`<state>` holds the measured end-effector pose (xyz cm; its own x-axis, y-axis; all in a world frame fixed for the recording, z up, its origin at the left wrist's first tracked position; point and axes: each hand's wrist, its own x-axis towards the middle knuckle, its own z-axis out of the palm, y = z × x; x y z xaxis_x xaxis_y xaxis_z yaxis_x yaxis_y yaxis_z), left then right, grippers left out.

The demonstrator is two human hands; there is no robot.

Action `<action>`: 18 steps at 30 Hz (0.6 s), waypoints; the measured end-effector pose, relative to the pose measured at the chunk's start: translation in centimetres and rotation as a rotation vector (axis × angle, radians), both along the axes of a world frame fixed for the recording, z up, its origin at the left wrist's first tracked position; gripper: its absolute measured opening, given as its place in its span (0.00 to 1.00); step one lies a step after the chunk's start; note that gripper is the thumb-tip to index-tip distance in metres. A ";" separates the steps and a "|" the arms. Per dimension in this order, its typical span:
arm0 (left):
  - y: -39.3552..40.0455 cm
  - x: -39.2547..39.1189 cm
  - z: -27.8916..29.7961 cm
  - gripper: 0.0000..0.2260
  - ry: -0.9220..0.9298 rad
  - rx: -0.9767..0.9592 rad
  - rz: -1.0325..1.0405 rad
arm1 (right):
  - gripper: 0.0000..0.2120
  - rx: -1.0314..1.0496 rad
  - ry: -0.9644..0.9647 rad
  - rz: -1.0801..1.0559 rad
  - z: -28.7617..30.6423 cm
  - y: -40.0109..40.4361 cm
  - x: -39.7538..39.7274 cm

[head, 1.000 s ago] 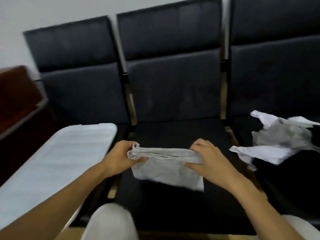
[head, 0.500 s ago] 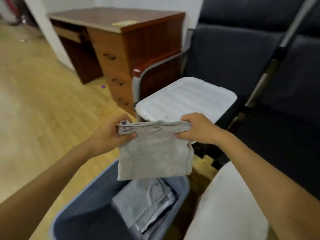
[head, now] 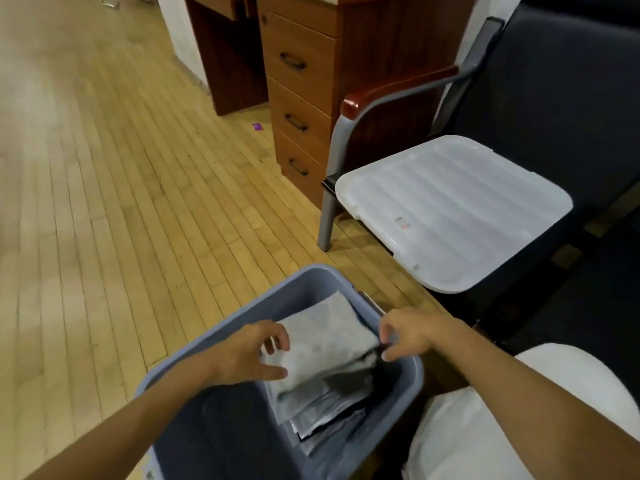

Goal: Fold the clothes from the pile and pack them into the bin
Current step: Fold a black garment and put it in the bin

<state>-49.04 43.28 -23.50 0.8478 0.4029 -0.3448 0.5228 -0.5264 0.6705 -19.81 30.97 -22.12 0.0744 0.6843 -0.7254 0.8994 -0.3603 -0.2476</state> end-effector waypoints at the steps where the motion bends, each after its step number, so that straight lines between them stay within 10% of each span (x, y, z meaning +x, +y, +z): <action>1: 0.2 0.4 0.0 0.09 -0.011 0.006 0.021 | 0.16 -0.050 0.006 -0.015 0.2 -0.1 0.5; 11: -4.0 17.9 5.5 0.12 -0.305 0.017 -0.075 | 0.06 0.445 0.002 -0.354 7.7 -8.4 7.7; 18: -19.2 36.5 10.1 0.06 -0.354 0.077 -0.469 | 0.22 0.678 0.011 -0.754 8.9 -24.1 15.3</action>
